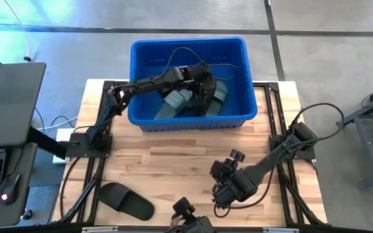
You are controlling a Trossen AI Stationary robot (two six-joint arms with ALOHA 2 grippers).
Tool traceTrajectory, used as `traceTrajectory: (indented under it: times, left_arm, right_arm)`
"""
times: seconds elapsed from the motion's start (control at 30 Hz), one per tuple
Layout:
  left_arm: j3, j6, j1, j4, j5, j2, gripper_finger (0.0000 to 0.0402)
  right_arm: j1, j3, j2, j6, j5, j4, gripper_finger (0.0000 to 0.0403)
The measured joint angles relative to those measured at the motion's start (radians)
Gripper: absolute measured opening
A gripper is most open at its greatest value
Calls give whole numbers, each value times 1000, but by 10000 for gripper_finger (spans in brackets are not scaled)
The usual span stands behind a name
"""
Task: Pick and place slides into bin
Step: Put the black slide into the blue bin
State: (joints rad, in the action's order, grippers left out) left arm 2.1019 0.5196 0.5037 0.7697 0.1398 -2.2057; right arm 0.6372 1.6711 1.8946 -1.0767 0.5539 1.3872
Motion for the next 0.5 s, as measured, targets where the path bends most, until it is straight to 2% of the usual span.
traceTrajectory:
  times: [0.13, 0.33, 0.5]
  left_arm:
    - [58, -1, -12, 30, 4, 3, 233]
    - [257, -2, -60, 220, 4, 8, 219]
    - [225, 38, -118, 252, 4, 108, 203]
  right_arm:
    - [13, 0, 0, 1, 10, -7, 124]
    - [25, 0, 5, 2, 4, -78, 124]
    - [27, -58, 7, 79, -58, -134, 124]
